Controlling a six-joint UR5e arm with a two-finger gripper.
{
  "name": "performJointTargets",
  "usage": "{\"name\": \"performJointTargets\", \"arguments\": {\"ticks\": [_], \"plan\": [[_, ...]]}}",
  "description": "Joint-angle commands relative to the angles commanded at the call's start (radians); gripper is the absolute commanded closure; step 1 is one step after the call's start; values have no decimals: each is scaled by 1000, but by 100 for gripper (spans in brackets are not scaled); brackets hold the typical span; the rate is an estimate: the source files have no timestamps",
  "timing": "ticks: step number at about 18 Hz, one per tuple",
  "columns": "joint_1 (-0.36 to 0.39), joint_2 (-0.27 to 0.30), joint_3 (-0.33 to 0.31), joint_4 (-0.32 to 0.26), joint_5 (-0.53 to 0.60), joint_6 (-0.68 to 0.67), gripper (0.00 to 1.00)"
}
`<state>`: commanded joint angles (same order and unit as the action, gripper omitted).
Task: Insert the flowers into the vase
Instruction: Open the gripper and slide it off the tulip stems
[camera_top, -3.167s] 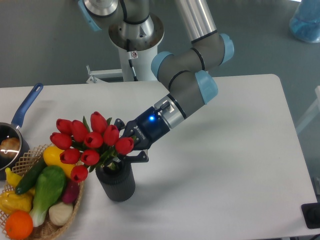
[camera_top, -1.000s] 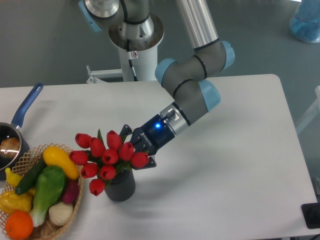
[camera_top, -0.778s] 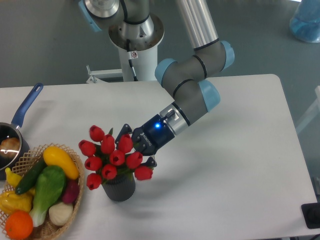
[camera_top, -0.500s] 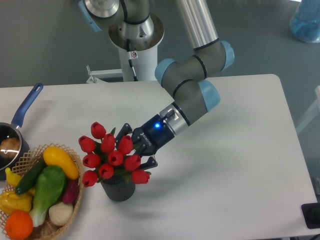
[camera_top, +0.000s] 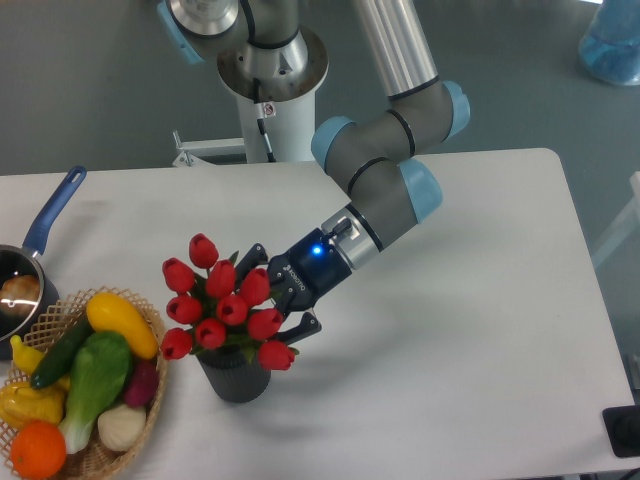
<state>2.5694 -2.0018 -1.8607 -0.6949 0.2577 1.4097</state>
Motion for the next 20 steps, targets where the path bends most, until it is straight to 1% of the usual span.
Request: {"name": "performJointTargets", "arguments": {"ticks": [10,15,18,20], "plan": [[11,2,3,2,0,12,28],[12,2,5,0,8,34,21],[12,2,6,0,8,32,20],[12,0,6,0,8,32,16]]}}
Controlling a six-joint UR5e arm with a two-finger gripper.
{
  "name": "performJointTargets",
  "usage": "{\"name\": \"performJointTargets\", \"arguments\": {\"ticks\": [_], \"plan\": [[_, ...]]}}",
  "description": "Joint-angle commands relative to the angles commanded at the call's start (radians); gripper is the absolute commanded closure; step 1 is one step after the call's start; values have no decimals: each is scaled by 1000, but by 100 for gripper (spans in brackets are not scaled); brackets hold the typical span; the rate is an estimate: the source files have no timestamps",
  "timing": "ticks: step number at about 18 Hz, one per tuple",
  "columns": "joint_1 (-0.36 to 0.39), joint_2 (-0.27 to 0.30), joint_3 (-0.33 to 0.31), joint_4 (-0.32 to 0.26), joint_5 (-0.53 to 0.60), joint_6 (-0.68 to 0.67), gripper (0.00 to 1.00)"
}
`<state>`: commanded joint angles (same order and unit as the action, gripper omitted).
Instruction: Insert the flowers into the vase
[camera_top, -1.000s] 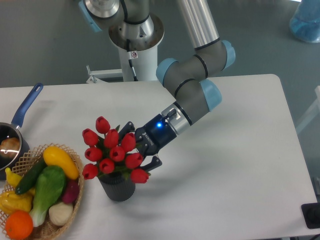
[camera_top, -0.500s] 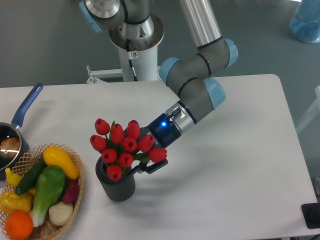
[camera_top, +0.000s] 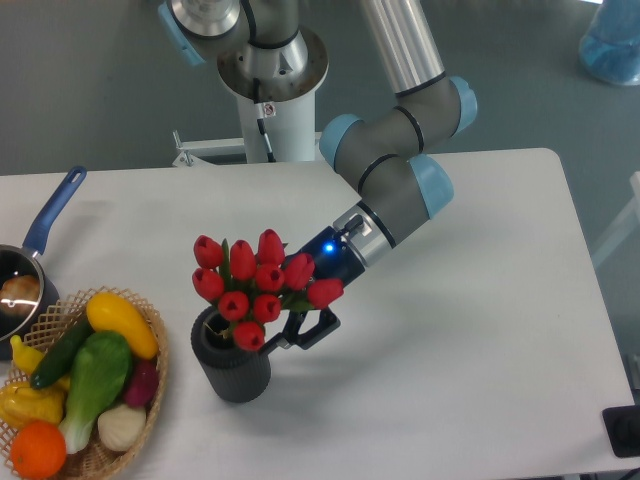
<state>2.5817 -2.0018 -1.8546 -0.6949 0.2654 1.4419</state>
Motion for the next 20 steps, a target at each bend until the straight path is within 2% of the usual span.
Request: {"name": "performJointTargets", "arguments": {"ticks": [10,14,17,20], "plan": [[2,2,-3,-2,3,0,10],[14,8,-3,-3,15,-6,0],[32,15,-3,-5,99,-12,0],[37,55,-3,-6,221,-57,0]]}}
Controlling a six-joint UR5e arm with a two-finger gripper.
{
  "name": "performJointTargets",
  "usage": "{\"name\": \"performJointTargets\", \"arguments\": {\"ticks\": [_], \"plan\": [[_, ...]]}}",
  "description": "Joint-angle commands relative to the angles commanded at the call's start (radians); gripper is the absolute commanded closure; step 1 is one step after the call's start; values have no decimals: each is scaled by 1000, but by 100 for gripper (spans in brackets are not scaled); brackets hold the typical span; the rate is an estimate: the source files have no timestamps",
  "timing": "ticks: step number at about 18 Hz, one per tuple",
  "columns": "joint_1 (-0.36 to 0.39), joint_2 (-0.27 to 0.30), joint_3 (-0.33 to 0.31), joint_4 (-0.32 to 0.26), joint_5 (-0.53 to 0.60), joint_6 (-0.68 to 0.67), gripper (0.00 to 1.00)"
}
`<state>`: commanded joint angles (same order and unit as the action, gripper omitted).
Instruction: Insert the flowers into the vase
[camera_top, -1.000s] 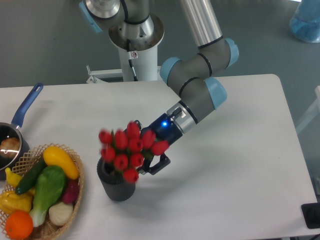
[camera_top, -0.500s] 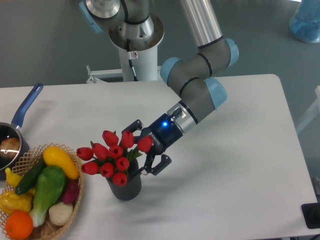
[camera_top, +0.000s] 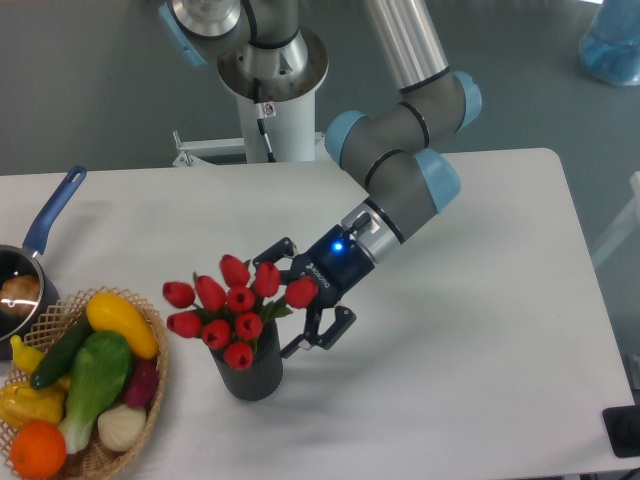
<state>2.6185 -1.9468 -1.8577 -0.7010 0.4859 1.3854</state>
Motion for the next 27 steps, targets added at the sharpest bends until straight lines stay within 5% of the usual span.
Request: {"name": "performJointTargets", "arguments": {"ticks": [6,11,16,21,27], "plan": [[21,91,-8,-6,156,-62,0],[29,224,9,-21,533,-63,0],[66,348,8,-103,718,-66,0],[77,476,14,-285,1008,-39,0],[173,540,118,-677,1056,229,0]]}}
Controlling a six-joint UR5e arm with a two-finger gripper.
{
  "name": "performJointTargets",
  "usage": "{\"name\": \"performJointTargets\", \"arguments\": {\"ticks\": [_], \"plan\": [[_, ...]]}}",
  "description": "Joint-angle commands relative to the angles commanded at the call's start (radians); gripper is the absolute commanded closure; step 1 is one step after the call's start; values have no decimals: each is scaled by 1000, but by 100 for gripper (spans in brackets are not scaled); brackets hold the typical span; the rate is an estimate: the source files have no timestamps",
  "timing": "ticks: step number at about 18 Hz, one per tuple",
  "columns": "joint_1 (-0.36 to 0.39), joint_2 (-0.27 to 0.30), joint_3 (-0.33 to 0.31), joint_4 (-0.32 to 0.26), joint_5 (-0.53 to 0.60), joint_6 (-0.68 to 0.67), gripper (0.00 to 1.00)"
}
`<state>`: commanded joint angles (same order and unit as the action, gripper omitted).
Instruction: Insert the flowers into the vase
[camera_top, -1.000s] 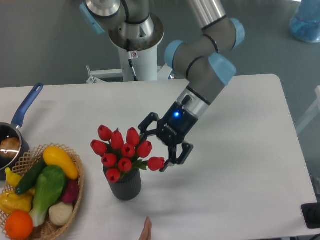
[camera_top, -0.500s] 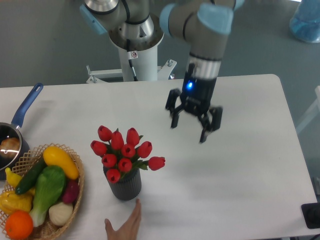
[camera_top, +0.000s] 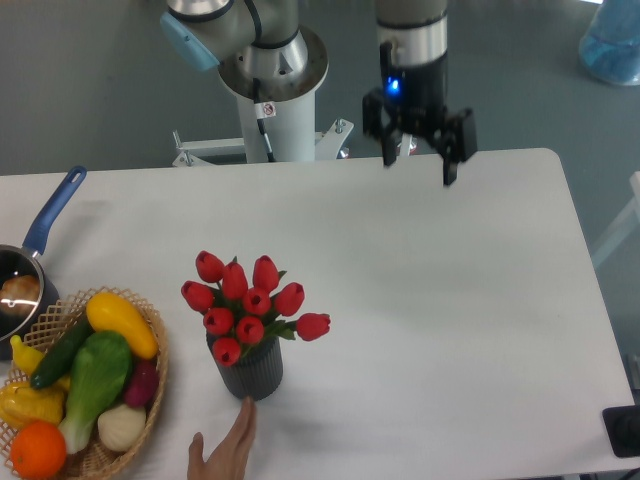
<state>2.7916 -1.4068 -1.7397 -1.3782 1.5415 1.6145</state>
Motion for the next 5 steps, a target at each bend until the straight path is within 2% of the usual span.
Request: {"name": "performJointTargets", "arguments": {"ticks": [2,5], "plan": [[34,28,-7,-27,26,85,0],[42,35,-7,-33,26,87,0]]}}
